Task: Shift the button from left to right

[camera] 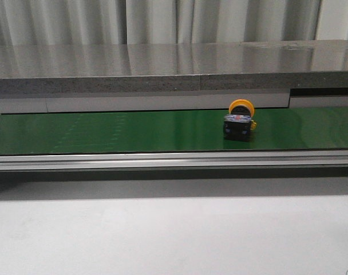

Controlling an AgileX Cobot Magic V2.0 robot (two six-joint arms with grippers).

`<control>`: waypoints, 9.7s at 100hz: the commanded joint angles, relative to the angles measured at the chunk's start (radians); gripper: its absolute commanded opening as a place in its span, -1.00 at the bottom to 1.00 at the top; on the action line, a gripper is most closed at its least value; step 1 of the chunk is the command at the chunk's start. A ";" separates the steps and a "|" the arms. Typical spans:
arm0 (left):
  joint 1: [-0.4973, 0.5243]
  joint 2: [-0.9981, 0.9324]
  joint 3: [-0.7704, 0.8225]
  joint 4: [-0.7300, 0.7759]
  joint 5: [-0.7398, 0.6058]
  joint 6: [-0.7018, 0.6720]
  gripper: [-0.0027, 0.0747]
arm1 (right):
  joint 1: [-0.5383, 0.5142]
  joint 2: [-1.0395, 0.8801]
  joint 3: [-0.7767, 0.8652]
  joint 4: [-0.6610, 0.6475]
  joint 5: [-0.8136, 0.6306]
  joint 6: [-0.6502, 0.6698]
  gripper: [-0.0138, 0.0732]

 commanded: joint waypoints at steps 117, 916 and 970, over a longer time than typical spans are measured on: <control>-0.007 0.008 -0.026 -0.006 -0.072 -0.001 -0.98 | 0.115 0.708 -0.459 -0.180 -0.026 -0.032 0.79; -0.007 0.008 -0.026 -0.006 -0.072 -0.001 -0.98 | -0.013 -1.025 0.798 -0.298 -0.477 0.077 -0.84; -0.007 0.008 -0.026 -0.006 -0.072 -0.001 -0.98 | -0.013 -1.025 0.798 -0.298 -0.478 0.077 -0.84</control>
